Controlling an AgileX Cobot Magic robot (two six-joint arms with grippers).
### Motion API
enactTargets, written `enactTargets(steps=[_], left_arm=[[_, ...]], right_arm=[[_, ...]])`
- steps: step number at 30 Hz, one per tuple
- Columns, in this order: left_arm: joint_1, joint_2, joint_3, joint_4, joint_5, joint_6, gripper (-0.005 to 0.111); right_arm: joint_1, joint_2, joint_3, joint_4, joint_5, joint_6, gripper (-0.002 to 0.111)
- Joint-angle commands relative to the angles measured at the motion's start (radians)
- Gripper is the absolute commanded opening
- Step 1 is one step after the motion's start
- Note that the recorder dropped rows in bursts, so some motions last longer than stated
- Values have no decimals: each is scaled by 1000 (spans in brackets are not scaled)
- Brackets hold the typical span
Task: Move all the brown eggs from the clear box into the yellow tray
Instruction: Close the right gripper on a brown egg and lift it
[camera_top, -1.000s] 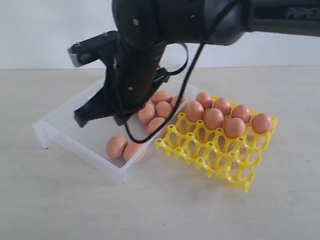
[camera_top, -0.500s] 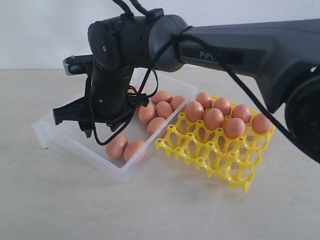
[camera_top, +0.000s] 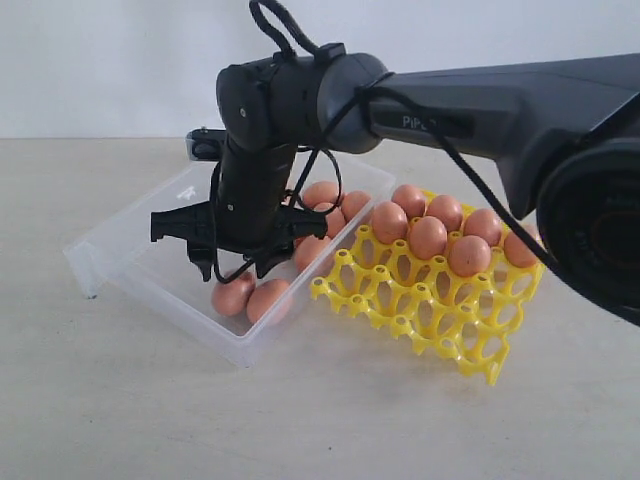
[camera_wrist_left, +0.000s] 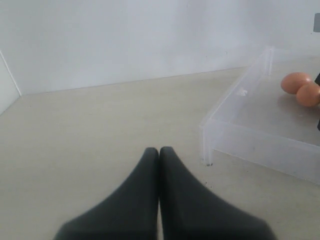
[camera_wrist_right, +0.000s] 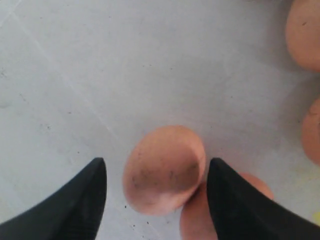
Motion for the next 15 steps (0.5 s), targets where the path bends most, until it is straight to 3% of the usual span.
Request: enactTargets(steps=[1,9,11,12,15], left_arm=[[1,-2,3,-4,-9,-9,-4],[1,-2,3,-4,-7,-9,-4],[1,-2,3,-4,-7,-9,-4],[1,-2,3,-4,-7,-9,-4],[1,-2,3,-4,-7,-9,-4]], right_arm=[[-7,43,-5,91,-61,1,57],[-11,131,-5,133,-64,20,54],[-11,131,-5,126,-80,20,30],[-11,131,-5,126,-96,18,2],[-11,131,-5,126,-138,16,0]])
